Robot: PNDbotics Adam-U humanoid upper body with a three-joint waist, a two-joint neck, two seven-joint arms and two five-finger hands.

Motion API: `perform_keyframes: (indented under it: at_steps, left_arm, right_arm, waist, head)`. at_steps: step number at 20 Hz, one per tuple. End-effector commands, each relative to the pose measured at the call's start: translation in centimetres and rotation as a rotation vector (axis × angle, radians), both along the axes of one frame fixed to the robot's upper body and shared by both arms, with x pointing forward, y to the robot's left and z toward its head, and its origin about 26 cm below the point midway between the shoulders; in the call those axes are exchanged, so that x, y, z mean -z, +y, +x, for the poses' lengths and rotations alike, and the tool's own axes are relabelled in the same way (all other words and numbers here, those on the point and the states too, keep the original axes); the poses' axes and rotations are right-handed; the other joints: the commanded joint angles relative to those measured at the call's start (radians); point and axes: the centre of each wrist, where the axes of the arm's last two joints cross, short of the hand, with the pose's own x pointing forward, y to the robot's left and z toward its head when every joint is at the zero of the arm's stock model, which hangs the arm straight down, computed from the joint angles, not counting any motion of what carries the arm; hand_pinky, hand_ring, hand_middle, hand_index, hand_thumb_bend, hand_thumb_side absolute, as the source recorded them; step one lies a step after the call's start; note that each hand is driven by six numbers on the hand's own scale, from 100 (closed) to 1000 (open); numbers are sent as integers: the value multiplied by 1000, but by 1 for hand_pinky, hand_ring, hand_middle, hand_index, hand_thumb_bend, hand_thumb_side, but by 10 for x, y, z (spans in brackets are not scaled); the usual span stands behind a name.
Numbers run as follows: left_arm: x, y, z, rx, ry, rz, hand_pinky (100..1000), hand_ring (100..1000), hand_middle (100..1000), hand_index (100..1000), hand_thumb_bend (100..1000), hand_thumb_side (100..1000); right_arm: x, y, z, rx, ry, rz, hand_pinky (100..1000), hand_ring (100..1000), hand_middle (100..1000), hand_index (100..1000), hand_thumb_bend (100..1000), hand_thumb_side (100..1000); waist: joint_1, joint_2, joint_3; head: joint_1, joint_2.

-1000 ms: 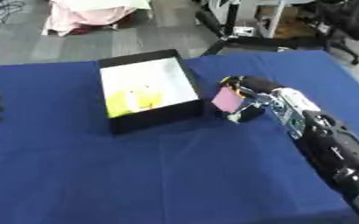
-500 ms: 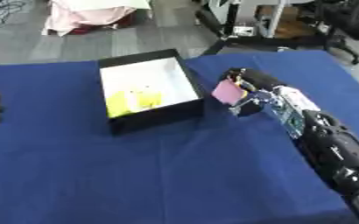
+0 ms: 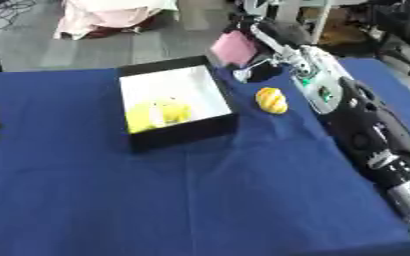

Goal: Pick up objects on the table and place them in the box.

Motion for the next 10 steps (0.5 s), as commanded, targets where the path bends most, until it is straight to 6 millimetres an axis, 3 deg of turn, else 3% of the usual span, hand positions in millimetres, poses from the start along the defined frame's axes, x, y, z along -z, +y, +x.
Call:
perform_keyframes:
  at_steps: [1, 4, 7, 10]
  left_arm:
    - [-12, -5, 3, 21, -44, -3, 678, 667, 677, 816, 464, 828]
    - [-13, -7, 3, 32, -51, -8, 679, 667, 677, 817, 465, 828]
    - [-13, -8, 3, 36, -50, -9, 680, 667, 677, 817, 465, 828]
    - [-12, -8, 3, 36, -48, -9, 680, 659, 677, 817, 464, 830]
  right_arm:
    - [1, 21, 4, -47, 18, -27, 759, 643, 619, 742, 100, 100]
    - [13, 37, 4, -95, 46, -70, 787, 734, 731, 849, 109, 289]
    - [21, 44, 2, -138, 59, -147, 834, 821, 826, 909, 270, 562]
    - [29, 44, 1, -162, 84, -222, 868, 877, 891, 936, 327, 674]
  waist:
    - [15, -13, 10]
    - [18, -10, 21]
    - [16, -9, 23]
    - [14, -10, 23]
  head:
    - [-14, -2]
    - [-21, -2]
    - [-25, -2]
    - [-24, -2]
